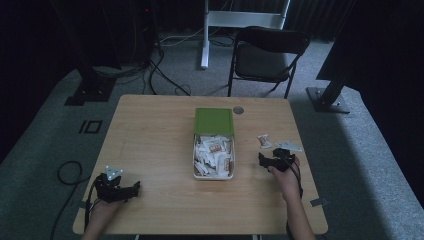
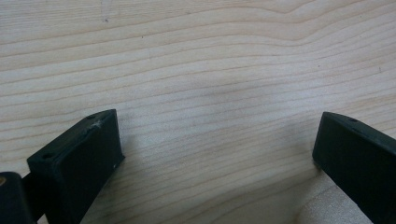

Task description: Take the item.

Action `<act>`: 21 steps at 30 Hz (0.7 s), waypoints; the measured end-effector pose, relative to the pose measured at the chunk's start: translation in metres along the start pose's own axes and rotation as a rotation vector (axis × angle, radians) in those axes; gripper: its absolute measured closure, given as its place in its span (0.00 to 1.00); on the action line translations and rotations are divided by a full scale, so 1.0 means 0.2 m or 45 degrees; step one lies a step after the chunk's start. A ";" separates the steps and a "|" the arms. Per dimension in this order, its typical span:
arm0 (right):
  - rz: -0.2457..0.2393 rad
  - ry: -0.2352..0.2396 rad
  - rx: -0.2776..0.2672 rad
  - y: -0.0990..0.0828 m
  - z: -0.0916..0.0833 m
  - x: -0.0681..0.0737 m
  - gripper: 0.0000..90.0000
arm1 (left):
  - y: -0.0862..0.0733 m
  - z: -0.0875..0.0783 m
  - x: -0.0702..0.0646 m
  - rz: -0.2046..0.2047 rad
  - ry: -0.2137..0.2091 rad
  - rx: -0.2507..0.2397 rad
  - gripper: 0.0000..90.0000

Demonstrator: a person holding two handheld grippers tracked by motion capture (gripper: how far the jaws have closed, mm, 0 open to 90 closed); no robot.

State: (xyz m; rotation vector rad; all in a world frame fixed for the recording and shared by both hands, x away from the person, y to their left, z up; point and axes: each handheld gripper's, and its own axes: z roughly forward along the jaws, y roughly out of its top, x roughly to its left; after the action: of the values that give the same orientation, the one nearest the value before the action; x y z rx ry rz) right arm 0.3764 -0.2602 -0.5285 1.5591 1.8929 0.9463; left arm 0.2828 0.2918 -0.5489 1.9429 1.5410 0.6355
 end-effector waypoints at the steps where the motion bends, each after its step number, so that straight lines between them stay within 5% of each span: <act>1: -0.003 0.001 -0.002 -0.01 -0.01 0.00 0.15 | 0.00 0.00 0.00 0.001 0.000 0.001 0.02; 12: 0.007 -0.001 0.005 -0.11 -0.08 -0.02 0.15 | 0.00 0.00 0.00 0.001 0.001 0.000 0.02; 21: 0.008 -0.080 0.015 -0.21 -0.12 -0.08 0.15 | 0.00 0.00 0.00 0.001 0.001 0.000 0.02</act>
State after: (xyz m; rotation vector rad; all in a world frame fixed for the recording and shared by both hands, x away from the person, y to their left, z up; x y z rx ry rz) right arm 0.3347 -0.2843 -0.5461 1.5840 1.8541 0.8804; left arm 0.2828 0.2918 -0.5489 1.9440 1.5406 0.6365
